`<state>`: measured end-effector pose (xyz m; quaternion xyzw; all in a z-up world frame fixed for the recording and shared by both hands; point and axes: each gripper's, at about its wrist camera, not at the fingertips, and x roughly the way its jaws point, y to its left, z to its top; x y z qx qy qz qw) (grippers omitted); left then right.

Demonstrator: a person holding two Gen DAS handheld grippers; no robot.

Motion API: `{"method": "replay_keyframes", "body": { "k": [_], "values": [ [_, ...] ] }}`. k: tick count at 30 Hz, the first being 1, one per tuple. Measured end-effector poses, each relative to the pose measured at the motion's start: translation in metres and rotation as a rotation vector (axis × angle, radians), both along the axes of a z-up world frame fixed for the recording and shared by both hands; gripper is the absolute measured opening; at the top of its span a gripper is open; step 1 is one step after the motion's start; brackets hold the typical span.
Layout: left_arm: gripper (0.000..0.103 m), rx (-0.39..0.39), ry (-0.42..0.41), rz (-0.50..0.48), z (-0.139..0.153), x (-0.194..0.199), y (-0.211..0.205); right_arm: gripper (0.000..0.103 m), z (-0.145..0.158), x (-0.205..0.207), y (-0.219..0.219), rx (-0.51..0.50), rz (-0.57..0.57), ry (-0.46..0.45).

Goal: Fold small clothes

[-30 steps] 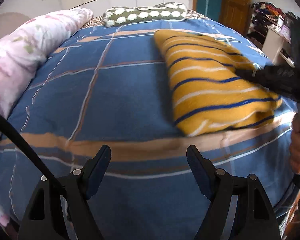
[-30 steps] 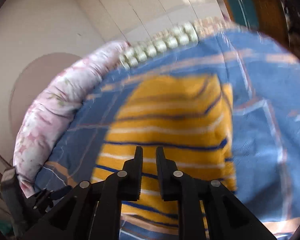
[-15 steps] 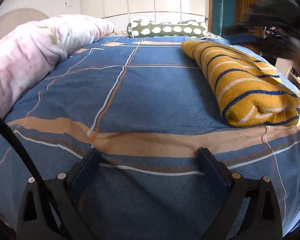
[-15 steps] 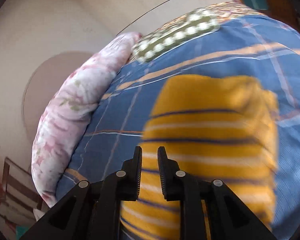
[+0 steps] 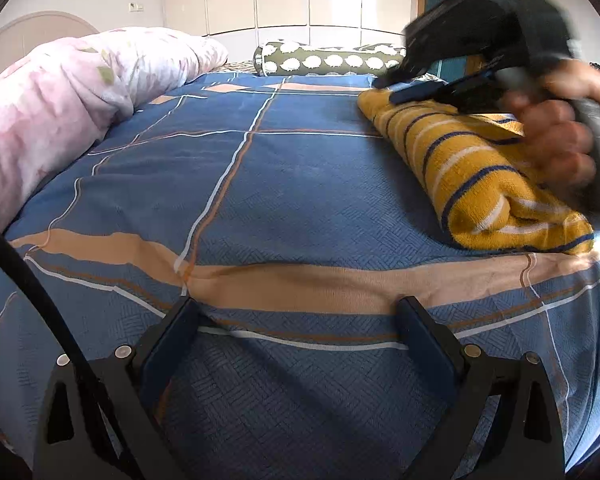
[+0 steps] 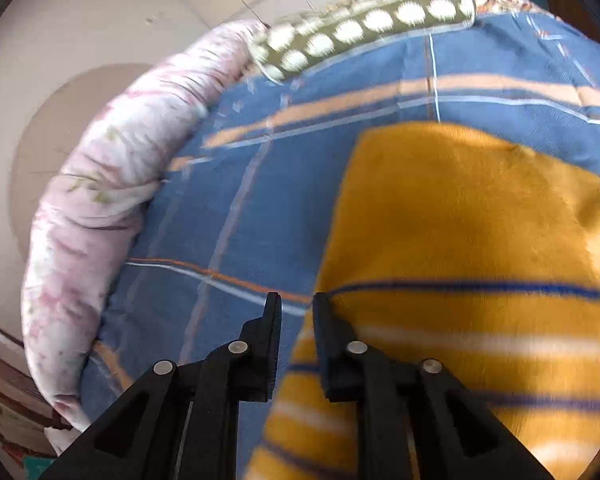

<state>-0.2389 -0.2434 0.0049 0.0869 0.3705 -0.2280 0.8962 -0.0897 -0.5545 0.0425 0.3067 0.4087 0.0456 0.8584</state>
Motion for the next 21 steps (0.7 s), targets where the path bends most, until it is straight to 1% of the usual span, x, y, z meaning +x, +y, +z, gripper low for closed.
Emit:
{"method": "replay_keyframes", "body": {
  "k": [2,5,6,8,9,13,17,18,19,20,21],
  "values": [
    [0.099,0.001,-0.001,0.002,0.000,0.000,0.000,0.022,0.004,-0.018,0.008,0.057,0.034,-0.045],
    [0.099,0.003,-0.002,0.004,0.000,0.001,-0.001,0.021,-0.017,-0.046,0.017,0.131,0.060,-0.025],
    [0.099,0.004,-0.001,0.004,0.000,0.001,-0.001,0.019,-0.026,-0.055,0.020,0.159,0.065,-0.024],
    [0.099,0.006,0.000,0.005,0.001,0.001,-0.001,0.019,-0.034,-0.072,0.023,0.212,0.059,-0.049],
    [0.099,0.007,0.002,0.005,0.001,0.001,-0.002,0.019,-0.038,-0.083,0.024,0.257,0.057,-0.052],
    [0.099,0.007,0.009,0.008,0.000,0.002,-0.002,0.018,-0.051,-0.112,0.035,0.292,0.079,-0.046],
    [0.099,0.007,0.009,0.008,0.000,0.002,-0.002,0.017,-0.069,-0.139,0.038,0.357,0.097,-0.008],
    [0.099,0.007,0.009,0.008,0.000,0.002,-0.003,0.017,-0.073,-0.144,0.041,0.336,0.096,0.035],
    [0.099,0.007,0.008,0.007,0.001,0.002,-0.002,0.017,-0.071,-0.149,0.043,0.277,0.091,0.063],
    [0.099,0.007,0.009,0.008,0.000,0.002,-0.002,0.017,-0.064,-0.155,0.043,0.245,0.098,0.045],
    [0.099,0.006,0.007,0.009,0.000,0.002,-0.003,0.021,-0.049,-0.163,0.039,0.217,0.104,0.004]
  ]
}}
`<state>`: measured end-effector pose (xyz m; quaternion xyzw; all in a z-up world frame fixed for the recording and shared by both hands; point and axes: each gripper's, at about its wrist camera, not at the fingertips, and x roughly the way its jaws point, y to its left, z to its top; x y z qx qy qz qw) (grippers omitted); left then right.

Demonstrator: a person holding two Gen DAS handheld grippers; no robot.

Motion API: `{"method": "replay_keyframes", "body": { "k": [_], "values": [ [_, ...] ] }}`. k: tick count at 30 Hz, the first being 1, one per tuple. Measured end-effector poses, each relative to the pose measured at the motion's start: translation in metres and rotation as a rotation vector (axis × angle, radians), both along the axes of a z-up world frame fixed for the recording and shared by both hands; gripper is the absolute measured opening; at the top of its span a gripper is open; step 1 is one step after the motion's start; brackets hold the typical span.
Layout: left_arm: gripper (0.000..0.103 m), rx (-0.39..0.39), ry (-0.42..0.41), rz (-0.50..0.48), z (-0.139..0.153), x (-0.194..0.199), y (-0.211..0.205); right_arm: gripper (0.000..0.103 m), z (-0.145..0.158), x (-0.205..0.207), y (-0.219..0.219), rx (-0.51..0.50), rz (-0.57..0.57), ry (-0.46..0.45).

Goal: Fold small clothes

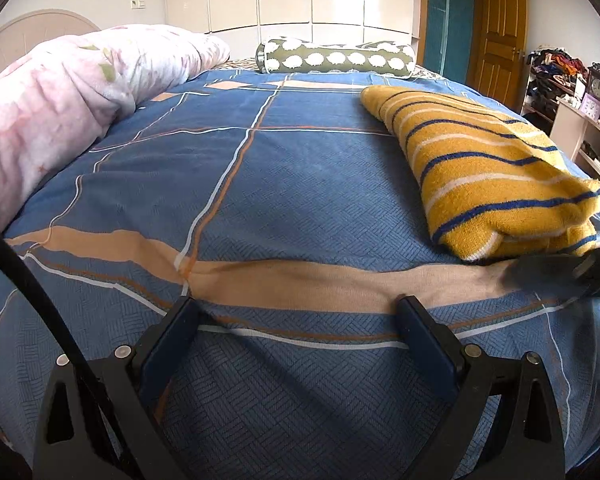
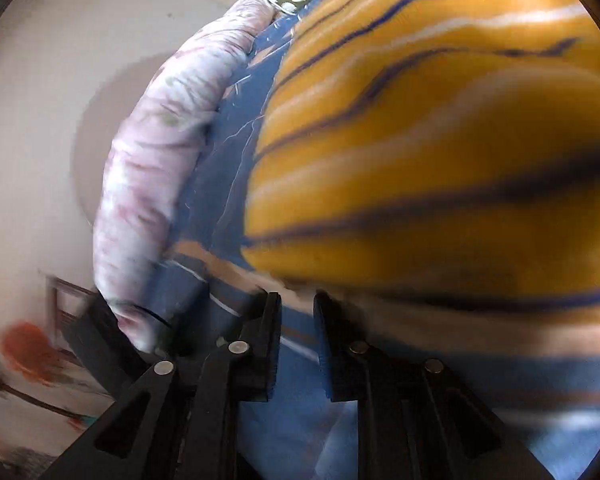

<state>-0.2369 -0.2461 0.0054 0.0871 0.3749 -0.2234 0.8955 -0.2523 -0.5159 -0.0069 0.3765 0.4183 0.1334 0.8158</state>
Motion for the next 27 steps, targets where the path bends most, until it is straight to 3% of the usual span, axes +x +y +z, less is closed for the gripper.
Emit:
{"method": "replay_keyframes", "body": {
  "k": [5,7,9,10,13,16,21,23,24,26,27],
  "values": [
    [0.099,0.002,-0.001,0.002,0.000,0.000,0.000,0.022,0.063,-0.020,-0.045,-0.106,-0.126,-0.173],
    [0.099,0.002,-0.001,0.001,0.000,0.000,0.000,0.027,0.059,-0.017,-0.066,-0.134,-0.187,-0.138],
    [0.099,0.003,-0.002,0.001,0.000,0.000,0.000,0.027,0.032,-0.017,-0.086,-0.216,-0.261,-0.012],
    [0.099,0.003,-0.002,0.001,0.000,0.000,0.000,0.019,0.020,-0.019,-0.091,-0.251,-0.277,0.039],
    [0.099,0.002,-0.001,0.002,-0.001,0.000,0.000,0.015,0.021,-0.038,-0.099,-0.236,-0.296,0.029],
    [0.099,0.003,-0.003,0.004,0.000,0.000,0.001,0.021,0.053,-0.044,-0.105,-0.323,-0.352,-0.029],
    [0.099,0.003,-0.004,0.004,0.000,0.000,0.001,0.027,0.078,0.002,-0.140,-0.410,-0.447,-0.037],
    [0.099,0.005,-0.006,0.004,0.000,0.000,0.001,0.031,0.070,0.027,-0.153,-0.396,-0.456,0.008],
    [0.099,0.005,-0.006,0.004,0.000,0.000,0.001,0.040,0.057,0.044,-0.160,-0.347,-0.436,0.056],
    [0.099,0.005,-0.004,0.003,0.000,0.000,0.001,0.030,0.040,0.051,-0.167,-0.281,-0.432,0.112],
    [0.099,0.004,-0.003,0.003,0.000,0.000,0.002,0.023,0.038,0.044,-0.170,-0.265,-0.444,0.093]
  ]
}}
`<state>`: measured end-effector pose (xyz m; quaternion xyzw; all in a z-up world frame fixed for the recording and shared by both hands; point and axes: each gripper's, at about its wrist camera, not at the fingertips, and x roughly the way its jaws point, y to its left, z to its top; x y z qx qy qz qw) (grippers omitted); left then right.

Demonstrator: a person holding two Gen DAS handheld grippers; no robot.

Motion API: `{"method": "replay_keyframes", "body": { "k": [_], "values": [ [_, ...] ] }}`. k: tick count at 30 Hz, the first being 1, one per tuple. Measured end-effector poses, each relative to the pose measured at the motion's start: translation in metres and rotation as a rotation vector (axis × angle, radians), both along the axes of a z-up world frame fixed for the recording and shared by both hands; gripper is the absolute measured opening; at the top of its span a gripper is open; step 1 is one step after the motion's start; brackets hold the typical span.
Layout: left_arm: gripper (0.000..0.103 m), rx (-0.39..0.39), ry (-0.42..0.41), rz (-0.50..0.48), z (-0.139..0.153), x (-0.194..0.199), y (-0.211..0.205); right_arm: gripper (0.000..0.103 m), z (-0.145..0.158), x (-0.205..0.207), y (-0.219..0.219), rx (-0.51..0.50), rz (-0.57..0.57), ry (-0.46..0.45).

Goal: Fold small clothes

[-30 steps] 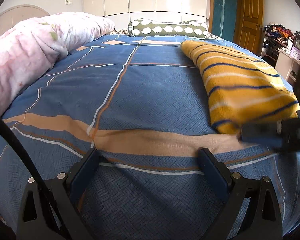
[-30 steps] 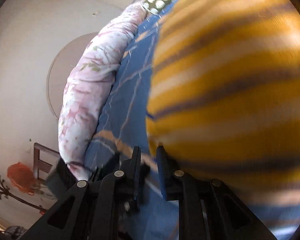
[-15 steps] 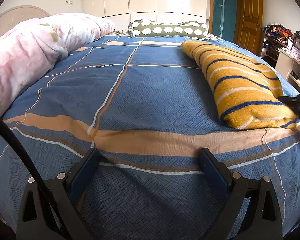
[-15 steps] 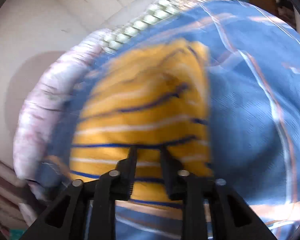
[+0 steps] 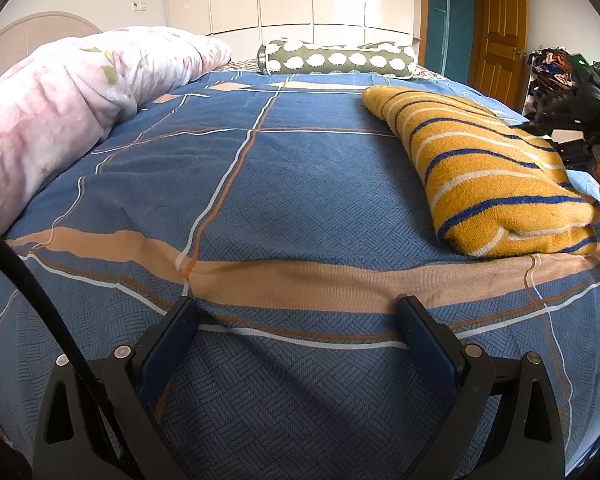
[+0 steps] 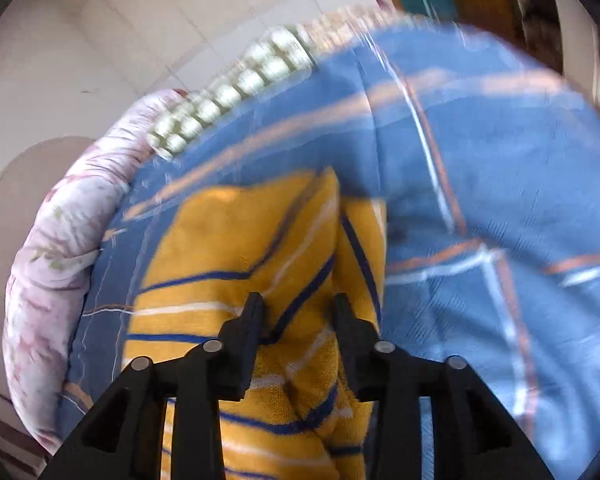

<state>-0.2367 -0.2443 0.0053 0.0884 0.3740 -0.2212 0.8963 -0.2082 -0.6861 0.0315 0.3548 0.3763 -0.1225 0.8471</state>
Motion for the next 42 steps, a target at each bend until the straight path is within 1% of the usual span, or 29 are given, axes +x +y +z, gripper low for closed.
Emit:
{"method": "replay_keyframes", "body": {
  "k": [1,2,4,5,6,7,8,9,10,12,14,15,16,17,18,19,21,22,23,24,25,26,28,30,32,34,37,40,42],
  "values": [
    [0.099,-0.001,0.000,0.000,0.000,0.000,0.000,0.018,0.001,-0.008,-0.003,-0.007,-0.024,-0.014],
    [0.099,0.000,-0.001,0.001,0.000,0.000,0.000,0.016,-0.001,-0.018,-0.007,-0.017,-0.055,-0.005],
    [0.099,0.001,-0.002,0.002,0.000,0.000,0.001,0.012,-0.014,-0.036,-0.019,-0.066,-0.140,0.111],
    [0.099,0.000,-0.003,0.002,0.000,0.000,0.001,0.006,-0.020,-0.045,-0.024,-0.066,-0.157,0.139],
    [0.099,0.000,-0.004,0.002,0.000,0.000,0.001,0.000,-0.019,-0.059,-0.030,-0.036,-0.178,0.105],
    [0.099,0.001,-0.003,0.002,0.000,0.000,0.001,0.005,-0.013,-0.068,-0.032,-0.040,-0.209,0.087],
    [0.099,0.003,-0.003,0.003,0.000,0.000,0.001,0.008,-0.001,-0.078,-0.032,-0.060,-0.238,0.050],
    [0.099,0.004,-0.004,0.004,0.000,-0.001,0.001,0.008,0.015,-0.084,-0.027,-0.066,-0.234,-0.018],
    [0.099,0.008,-0.006,0.006,0.000,-0.001,0.001,0.008,0.026,-0.085,-0.023,-0.059,-0.212,-0.062],
    [0.100,0.014,-0.009,0.007,0.000,-0.001,0.000,0.008,0.046,-0.077,-0.002,-0.050,-0.124,-0.142],
    [0.100,0.017,-0.009,0.008,0.000,-0.002,0.000,0.015,0.052,-0.063,0.024,-0.051,-0.018,-0.175],
    [0.100,0.017,-0.007,0.008,0.000,-0.001,0.000,0.024,0.049,-0.055,0.039,-0.040,0.048,-0.180],
    [0.100,0.018,-0.007,0.007,0.000,-0.001,0.000,0.031,0.042,-0.052,0.046,-0.031,0.085,-0.170],
    [0.100,0.018,-0.006,0.006,0.000,-0.001,0.000,0.032,0.030,-0.050,0.054,-0.028,0.102,-0.137],
    [0.100,0.017,-0.004,0.005,0.000,-0.001,0.000,0.032,0.019,-0.052,0.057,-0.031,0.094,-0.100],
    [0.100,0.017,-0.002,0.003,0.000,-0.001,0.000,0.030,0.011,-0.056,0.058,-0.030,0.084,-0.087],
    [0.100,0.014,0.000,0.000,0.000,0.000,0.000,0.029,-0.002,-0.085,0.059,-0.006,0.070,-0.132],
    [0.100,0.014,0.001,0.000,0.000,0.000,0.000,0.029,-0.005,-0.098,0.060,-0.005,0.065,-0.134],
    [0.100,0.015,0.000,0.001,0.000,0.000,0.000,0.029,-0.006,-0.111,0.061,-0.023,0.049,-0.115],
    [0.100,0.015,-0.001,0.001,0.000,0.000,0.000,0.037,-0.010,-0.128,0.061,-0.077,0.021,-0.059],
    [0.100,0.016,-0.003,0.001,0.000,0.000,0.000,0.054,-0.012,-0.140,0.063,-0.115,0.006,-0.023],
    [0.100,0.018,-0.003,0.001,0.000,0.000,0.000,0.054,-0.012,-0.155,0.064,-0.122,0.007,-0.039],
    [0.100,0.019,0.001,0.000,-0.001,0.000,0.000,0.055,-0.009,-0.174,0.068,-0.146,-0.017,-0.015],
    [0.100,0.028,0.013,0.000,0.000,0.002,-0.001,0.055,-0.002,-0.197,0.074,-0.203,-0.042,-0.002],
    [0.100,0.036,0.039,0.000,0.001,0.004,-0.001,0.055,0.002,-0.212,0.082,-0.229,-0.058,0.004],
    [0.101,0.055,0.079,0.004,0.003,0.007,-0.002,0.055,0.004,-0.223,0.089,-0.232,-0.069,0.002],
    [0.101,0.079,0.125,0.016,0.006,0.009,-0.002,0.055,0.006,-0.232,0.098,-0.238,-0.078,-0.020],
    [0.101,0.095,0.134,0.023,0.006,0.008,-0.004,0.055,0.011,-0.226,0.105,-0.232,-0.055,-0.042],
    [0.101,0.100,0.135,0.027,0.006,0.008,-0.005,0.055,0.017,-0.215,0.109,-0.234,-0.039,-0.062]
  ]
}}
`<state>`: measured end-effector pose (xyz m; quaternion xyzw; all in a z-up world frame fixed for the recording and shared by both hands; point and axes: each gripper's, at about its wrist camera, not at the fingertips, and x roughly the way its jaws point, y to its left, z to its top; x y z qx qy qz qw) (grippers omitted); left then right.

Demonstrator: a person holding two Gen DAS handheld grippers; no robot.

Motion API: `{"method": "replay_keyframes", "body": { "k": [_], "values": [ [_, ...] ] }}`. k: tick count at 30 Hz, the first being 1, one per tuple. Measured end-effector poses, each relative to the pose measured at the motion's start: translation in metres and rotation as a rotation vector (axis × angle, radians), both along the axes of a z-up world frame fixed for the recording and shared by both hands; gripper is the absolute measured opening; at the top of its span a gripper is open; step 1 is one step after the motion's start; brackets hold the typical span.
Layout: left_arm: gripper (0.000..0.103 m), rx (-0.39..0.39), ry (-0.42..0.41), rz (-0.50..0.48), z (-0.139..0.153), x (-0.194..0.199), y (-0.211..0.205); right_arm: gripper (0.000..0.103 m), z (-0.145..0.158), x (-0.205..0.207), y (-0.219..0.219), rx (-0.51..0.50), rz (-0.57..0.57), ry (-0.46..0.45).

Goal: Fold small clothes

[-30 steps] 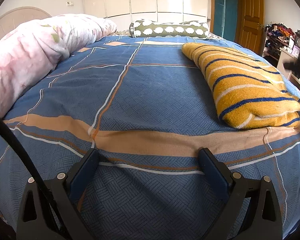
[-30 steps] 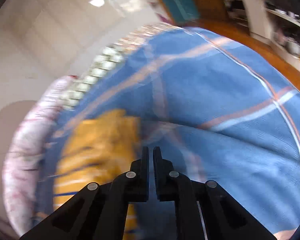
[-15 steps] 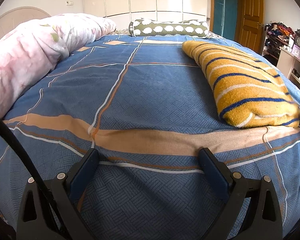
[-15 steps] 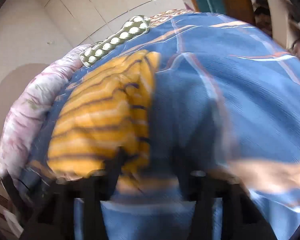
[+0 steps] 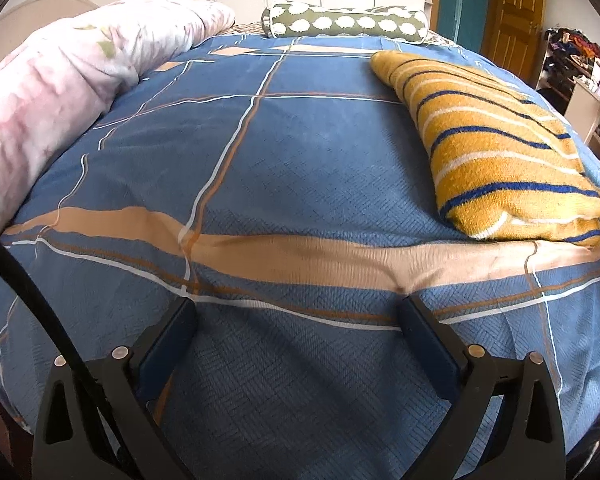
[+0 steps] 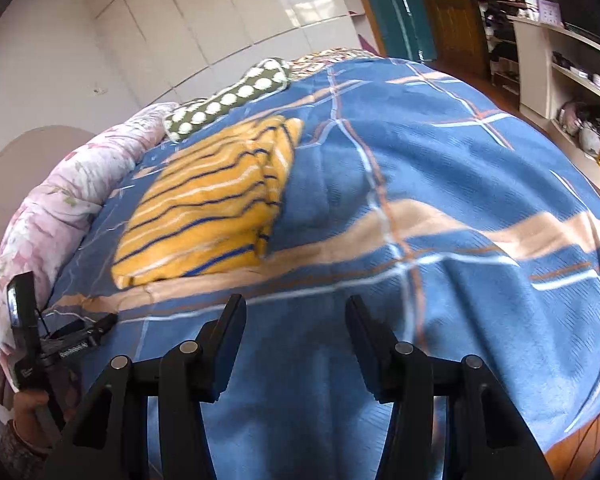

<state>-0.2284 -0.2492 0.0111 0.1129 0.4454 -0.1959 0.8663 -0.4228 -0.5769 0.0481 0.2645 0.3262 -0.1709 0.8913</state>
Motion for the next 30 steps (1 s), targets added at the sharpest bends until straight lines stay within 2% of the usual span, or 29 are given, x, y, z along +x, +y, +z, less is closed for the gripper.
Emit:
{"method": "replay_keyframes", "body": {
  "k": [7,10,12,14,17,20,23,26,28,29,30],
  "values": [
    [0.103,-0.004,0.004,0.003,-0.001,0.000,0.001,0.055,0.028,0.073,0.006,-0.037,0.082,-0.077],
    [0.103,-0.005,0.006,0.000,-0.001,-0.001,0.002,0.055,0.012,0.107,-0.008,0.024,0.073,-0.039],
    [0.103,-0.007,0.008,-0.004,-0.001,-0.001,0.003,0.055,-0.015,0.115,-0.018,0.083,0.027,0.041],
    [0.103,-0.014,0.003,-0.010,-0.002,-0.002,0.003,0.054,-0.021,0.103,-0.017,0.080,0.006,0.000],
    [0.103,-0.022,-0.010,-0.010,-0.003,-0.003,0.004,0.053,-0.008,0.096,-0.006,0.016,0.002,0.024],
    [0.103,-0.026,-0.022,-0.004,-0.004,-0.004,0.004,0.053,0.023,0.098,0.008,-0.034,0.050,-0.055],
    [0.103,-0.028,-0.027,-0.005,-0.004,-0.005,0.004,0.048,0.039,0.123,0.018,0.013,0.149,-0.115],
    [0.103,-0.031,-0.026,-0.010,-0.003,-0.006,0.005,0.048,0.021,0.148,0.024,0.081,0.188,-0.087],
    [0.103,-0.038,-0.026,-0.017,-0.003,-0.007,0.006,0.047,-0.009,0.158,0.027,0.127,0.191,0.012],
    [0.103,-0.046,-0.023,-0.020,-0.003,-0.008,0.008,0.047,-0.019,0.154,0.031,0.122,0.192,0.022],
    [0.103,-0.056,-0.020,-0.022,-0.003,-0.008,0.010,0.047,-0.019,0.144,0.040,0.064,0.194,-0.003]
  ]
}}
